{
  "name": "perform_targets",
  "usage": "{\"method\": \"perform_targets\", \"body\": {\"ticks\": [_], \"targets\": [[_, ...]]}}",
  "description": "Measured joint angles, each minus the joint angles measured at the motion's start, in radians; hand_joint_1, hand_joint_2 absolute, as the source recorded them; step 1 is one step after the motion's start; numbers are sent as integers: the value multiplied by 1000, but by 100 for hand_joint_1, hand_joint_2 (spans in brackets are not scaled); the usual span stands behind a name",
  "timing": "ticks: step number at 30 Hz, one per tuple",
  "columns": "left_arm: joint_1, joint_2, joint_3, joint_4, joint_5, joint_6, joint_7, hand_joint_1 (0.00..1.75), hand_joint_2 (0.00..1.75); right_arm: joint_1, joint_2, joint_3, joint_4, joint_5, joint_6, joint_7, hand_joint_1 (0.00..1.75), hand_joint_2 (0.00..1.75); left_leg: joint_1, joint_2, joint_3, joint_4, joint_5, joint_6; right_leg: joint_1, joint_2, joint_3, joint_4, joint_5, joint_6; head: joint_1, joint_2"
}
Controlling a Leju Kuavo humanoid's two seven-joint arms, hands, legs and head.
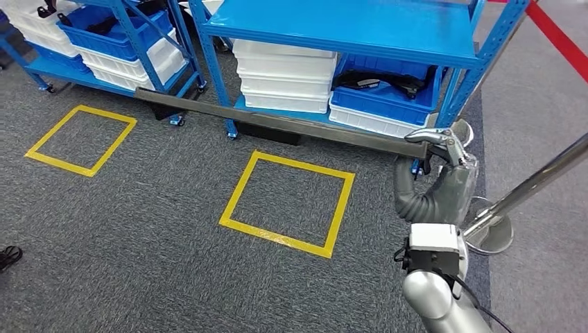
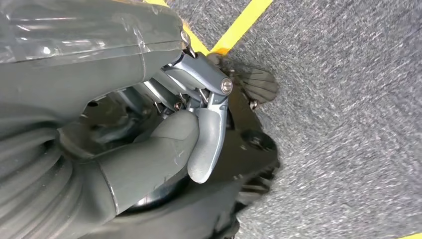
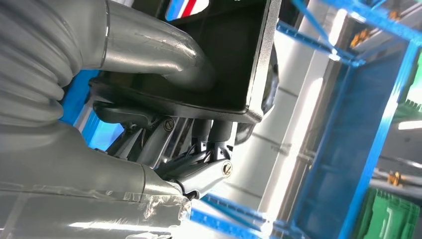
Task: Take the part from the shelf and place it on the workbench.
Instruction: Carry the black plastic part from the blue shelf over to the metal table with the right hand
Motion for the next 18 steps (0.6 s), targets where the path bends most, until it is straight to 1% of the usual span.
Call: {"method": "perform_targets", "body": {"ticks": [1,2,3,4,5,6,7,8,9,10,11,12,13,14,15,16,17,18], "targets": [[0,0,0,0,0,0,0,175,175,0,0,0,0,0,0,0,175,175,1,11,-36,67,-24,-2,2,-15,2,0,-3,-3,-2,0],[0,0,0,0,0,0,0,175,175,0,0,0,0,1,0,0,175,175,2,14,-59,108,-32,-3,4,-28,5,1,-6,-5,-3,0],[1,0,0,0,0,0,0,175,175,0,0,0,0,1,0,0,175,175,2,17,-64,112,-20,-1,5,-40,9,1,-9,-5,-3,0],[3,0,0,0,0,0,0,175,175,0,0,0,0,1,0,0,175,175,1,21,-47,74,10,2,6,-52,15,1,-14,-4,-4,0],[4,0,0,0,0,0,0,175,175,0,0,0,0,1,0,0,175,175,-1,31,-15,6,49,8,7,-62,22,1,-19,-2,-4,0],[4,1,0,0,0,0,0,175,175,0,0,0,0,1,0,0,175,175,-6,52,20,-66,82,16,10,-73,29,1,-24,1,-4,0],[3,1,0,0,0,1,0,175,175,-1,0,0,0,1,0,0,175,175,-12,71,47,-124,102,24,12,-81,33,2,-29,5,-5,0],[3,2,0,0,0,1,0,175,175,-1,0,-1,0,1,0,0,175,175,-18,85,60,-157,110,31,14,-90,36,2,-33,9,-5,0],[2,2,0,0,0,1,0,175,175,-2,0,-1,0,1,0,0,175,175,-23,91,63,-169,108,35,16,-98,37,3,-36,13,-5,0],[2,2,0,0,0,1,0,175,175,-3,1,-1,0,0,0,-1,175,175,-24,82,61,-173,108,38,17,-107,39,2,-38,18,-5,0],[3,2,0,0,0,0,0,175,175,-5,1,-1,0,0,0,-2,175,175,-21,72,64,-178,110,42,17,-115,42,1,-42,22,-4,0],[3,2,0,0,0,1,0,175,175,-8,1,-1,0,0,0,-3,175,175,-18,63,69,-185,112,47,16,-106,44,8,-51,28,-3,0],[3,1,0,0,1,1,0,175,175,-11,2,-1,0,0,0,-5,175,175,-13,53,75,-193,115,52,15,-87,37,32,-69,32,-1,0],[3,1,0,0,1,1,0,175,175,-12,2,-1,1,-1,0,-6,175,175,-9,44,80,-199,118,56,12,-60,21,73,-94,36,2,0],[2,1,0,0,1,1,0,175,175,-13,2,-1,1,-3,0,-6,175,175,-8,35,81,-201,119,58,10,-32,-10,139,-125,40,7,0],[1,1,0,0,1,1,0,175,175,-13,2,-1,1,-6,-1,-7,175,175,-7,24,81,-201,119,59,9,-16,-49,213,-153,43,10,0],[1,1,0,0,1,1,0,175,175,-13,2,-1,2,-8,-1,-7,175,175,-6,13,81,-201,119,60,7,-10,-83,271,-168,46,13,0],[1,1,0,0,1,1,0,175,175,-13,2,-1,2,-10,0,-7,175,175,-5,0,82,-199,119,59,5,-7,-107,303,-165,49,14,0]]}}
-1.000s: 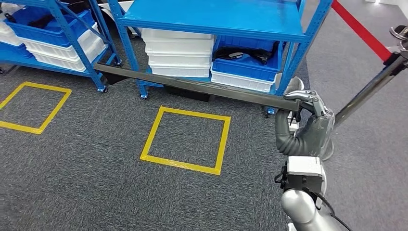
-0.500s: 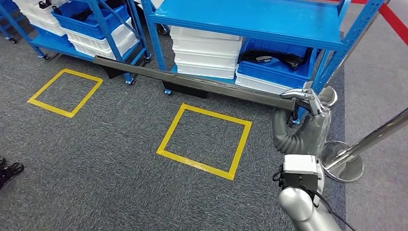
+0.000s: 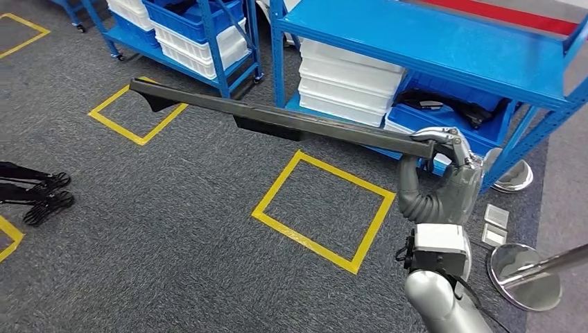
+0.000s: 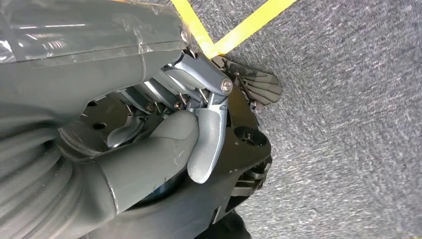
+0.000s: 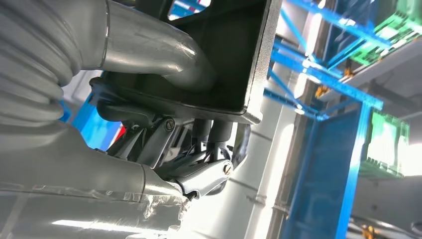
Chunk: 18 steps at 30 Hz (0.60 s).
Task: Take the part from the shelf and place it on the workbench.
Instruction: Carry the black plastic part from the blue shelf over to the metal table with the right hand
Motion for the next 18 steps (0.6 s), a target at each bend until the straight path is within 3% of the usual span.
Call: {"method": "perform_targets", "body": {"ticks": [1,2,4,6,9,11,13,15,16,18], "targets": [[0,0,0,0,0,0,0,175,175,-1,0,0,0,-1,0,0,175,175,2,-13,1,2,-1,-2,-3,2,-4,-13,26,2,0,0],[0,-1,0,0,0,-1,0,175,175,-1,0,0,0,-1,0,-1,175,175,5,-27,1,6,-4,-6,-6,7,12,-66,69,5,0,0],[-2,-1,0,-1,-2,-1,0,175,175,-2,0,0,0,-1,0,-2,175,175,11,-53,-4,21,-12,-19,-16,42,58,-203,144,10,5,0],[-8,-1,0,-2,-7,0,0,175,175,2,0,-3,0,-2,0,-5,175,175,12,-74,-16,34,-16,-32,-19,69,79,-266,161,4,9,0],[-11,-1,-1,-3,-15,8,1,175,175,7,0,-9,-1,-3,0,-11,175,175,15,-92,-22,33,-13,-50,-15,49,82,-272,159,-22,8,0],[-13,-1,-1,-3,-18,11,2,175,175,15,1,-15,-2,-2,0,-12,175,175,11,-51,-39,79,-42,-59,-16,27,88,-277,161,-36,-2,0],[-15,-1,-1,-3,-20,12,2,175,175,27,1,-22,-3,-2,0,-11,175,175,8,1,-94,201,-104,-65,-12,1,91,-279,158,-45,-15,0],[-15,-1,-1,-3,-20,11,2,175,175,33,1,-25,-3,-3,0,-9,175,175,8,15,-144,305,-139,-65,-6,-23,93,-278,155,-48,-18,0],[-13,0,-1,-3,-20,11,3,175,175,34,1,-26,-3,-3,0,-8,175,175,7,17,-144,307,-130,-62,-3,-34,94,-278,153,-49,-19,0],[-10,0,-1,-3,-20,11,6,175,175,34,1,-27,-3,-2,0,-6,175,175,1,34,-88,199,-68,-46,2,-54,101,-278,149,-50,-20,0]]}}
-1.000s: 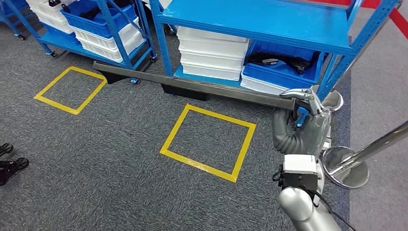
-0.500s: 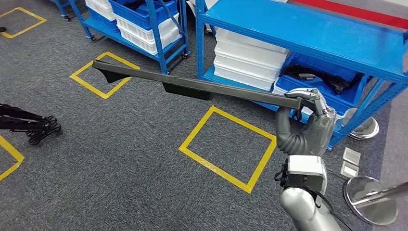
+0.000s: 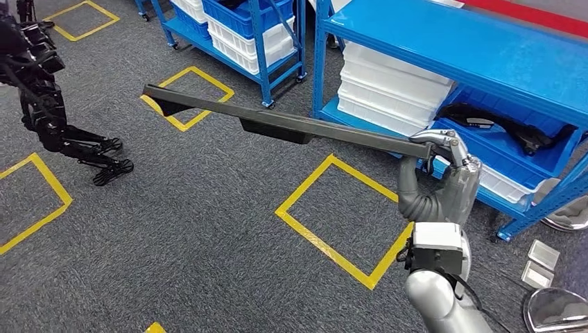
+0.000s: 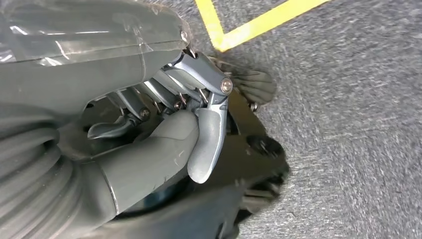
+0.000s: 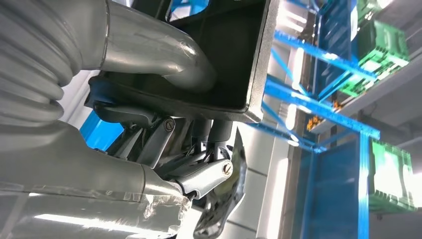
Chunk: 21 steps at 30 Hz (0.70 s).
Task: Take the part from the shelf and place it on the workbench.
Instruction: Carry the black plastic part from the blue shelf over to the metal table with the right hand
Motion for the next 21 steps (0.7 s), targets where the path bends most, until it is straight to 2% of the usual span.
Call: {"method": "perform_targets", "body": {"ticks": [2,3,4,6,8,10,11,12,13,14,15,17,18,19,21], "targets": [[0,1,0,0,0,0,2,175,175,0,0,0,0,1,0,2,175,175,-14,37,61,-124,43,18,5,-18,7,-1,-5,4,0,0],[0,1,0,0,0,0,2,175,175,0,0,0,0,1,0,3,175,175,-20,48,74,-156,50,24,6,-27,9,-2,-7,7,0,0],[0,1,0,0,0,0,2,175,175,-1,0,0,0,1,0,3,175,175,-24,49,75,-164,48,27,7,-36,10,-3,-8,11,0,0],[3,1,0,0,1,0,3,175,175,-2,0,-1,-1,1,0,4,175,175,-21,29,76,-176,55,33,7,-49,16,-6,-12,21,0,0],[5,1,0,0,1,0,4,175,175,-4,0,-1,-2,1,0,4,175,175,-13,11,84,-195,65,41,6,-13,6,26,-39,30,2,0],[4,0,0,0,1,-1,5,175,175,-4,0,-2,-3,1,0,5,175,175,-9,-6,88,-204,70,46,4,40,-42,132,-96,35,9,0],[4,0,0,0,3,-1,6,175,175,-3,0,-2,-3,0,0,6,175,175,-9,-15,88,-203,70,48,3,51,-76,199,-123,36,13,0],[5,0,0,0,5,-1,6,175,175,-2,0,-2,-3,0,0,7,175,175,-9,-26,88,-202,70,48,2,54,-102,249,-136,38,15,0],[6,0,0,0,7,-1,6,175,175,-2,0,-2,-3,0,0,8,175,175,-8,-37,88,-199,69,47,1,55,-117,271,-130,41,16,0],[7,0,0,0,8,-1,6,175,175,-2,0,-2,-3,0,0,8,175,175,-7,-50,88,-196,67,45,-1,57,-111,249,-104,42,16,0],[7,-1,0,0,10,-2,6,175,175,-2,0,-2,-3,2,0,10,175,175,-4,-63,88,-191,64,41,-5,63,-88,191,-63,45,17,0],[6,-2,0,0,10,-2,4,175,175,-3,0,-2,-4,8,0,13,175,175,-2,-89,80,-173,56,30,-15,110,-36,66,-7,48,19,0],[5,-2,0,0,11,-2,2,175,175,-2,0,-2,-5,10,0,16,175,175,-1,-100,73,-165,53,24,-18,131,-22,31,3,46,19,0],[4,-2,0,0,10,-2,-1,175,175,-1,0,-2,-6,12,-1,19,175,175,-1,-110,66,-160,53,18,-18,143,-19,19,0,41,18,0],[4,-2,0,0,10,-2,-6,175,175,1,0,-2,-7,14,-1,21,175,175,2,-127,59,-158,55,9,-15,125,-19,17,1,27,14,0]]}}
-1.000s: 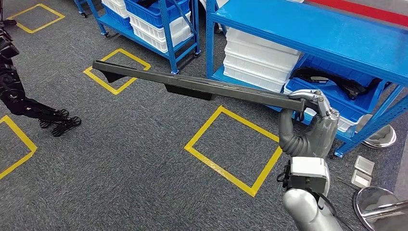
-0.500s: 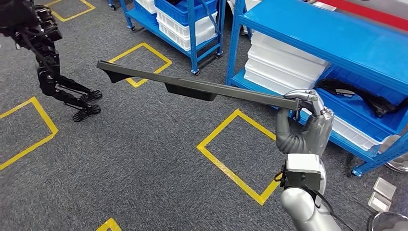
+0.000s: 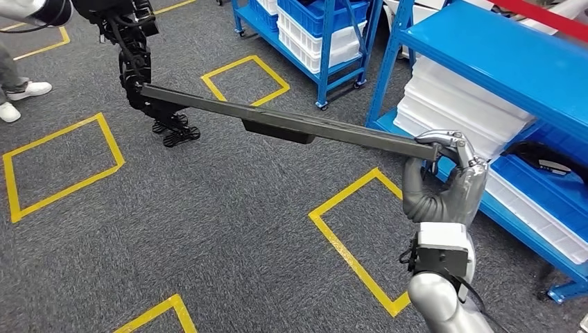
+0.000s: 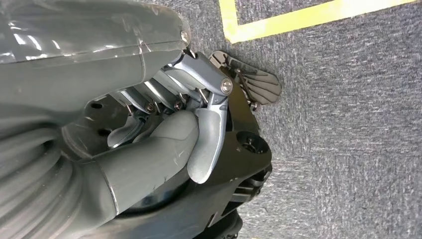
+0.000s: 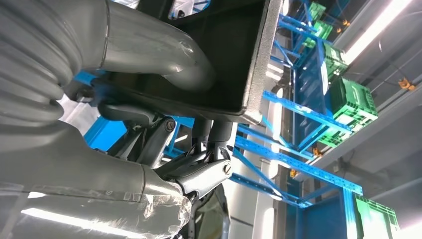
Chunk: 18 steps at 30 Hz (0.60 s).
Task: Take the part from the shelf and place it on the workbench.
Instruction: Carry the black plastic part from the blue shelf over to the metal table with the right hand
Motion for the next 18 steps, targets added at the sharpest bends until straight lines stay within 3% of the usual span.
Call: {"method": "perform_targets", "body": {"ticks": [2,4,6,7,8,9,11,13,15,16,18], "targets": [[-1,0,0,0,0,0,-3,175,175,0,0,0,0,-1,0,-4,175,175,-2,31,-12,30,-17,-11,0,-25,5,-3,1,-12,-8,0],[-4,0,0,0,0,0,-4,175,175,1,1,0,0,-2,0,-12,175,175,-3,86,-61,135,-71,-21,1,-53,10,-5,-1,-20,-17,0],[-7,0,0,0,0,0,-5,175,175,1,2,0,0,-3,0,-16,175,175,-2,107,-126,262,-119,-24,4,-80,12,-5,-5,-25,-21,0],[-6,0,0,0,0,0,-5,175,175,1,2,0,0,-4,0,-17,175,175,-2,110,-140,289,-120,-23,6,-94,13,-5,-7,-25,-21,0],[-6,0,0,0,0,0,-5,175,175,1,2,0,0,-4,0,-17,175,175,-2,112,-135,276,-103,-19,7,-106,16,-5,-10,-26,-22,0],[-5,0,0,0,0,0,-5,175,175,0,2,0,0,-5,0,-16,175,175,-4,117,-110,226,-71,-13,9,-117,20,-5,-13,-25,-22,0],[-5,0,0,0,0,0,-5,175,175,-2,3,0,0,-7,0,-16,175,175,-15,151,-41,86,-13,4,13,-137,30,-5,-21,-22,-22,0],[-7,0,0,0,0,0,-5,175,175,-4,3,0,0,-9,0,-15,175,175,-27,176,-9,12,5,16,16,-155,36,-8,-27,-15,-21,0],[-7,1,0,0,0,-1,-5,175,175,-6,3,0,0,-9,0,-14,175,175,-29,161,-7,1,5,23,17,-172,43,-15,-30,-5,-21,0],[-6,0,0,0,1,-1,-5,175,175,-8,4,0,0,-8,0,-13,175,175,-26,152,-2,-8,8,26,16,-169,48,-14,-35,-1,-20,0],[-6,-1,0,0,2,-2,-5,175,175,-12,4,0,0,-4,0,-11,175,175,-17,135,10,-27,15,35,16,-128,34,31,-68,5,-17,0]]}}
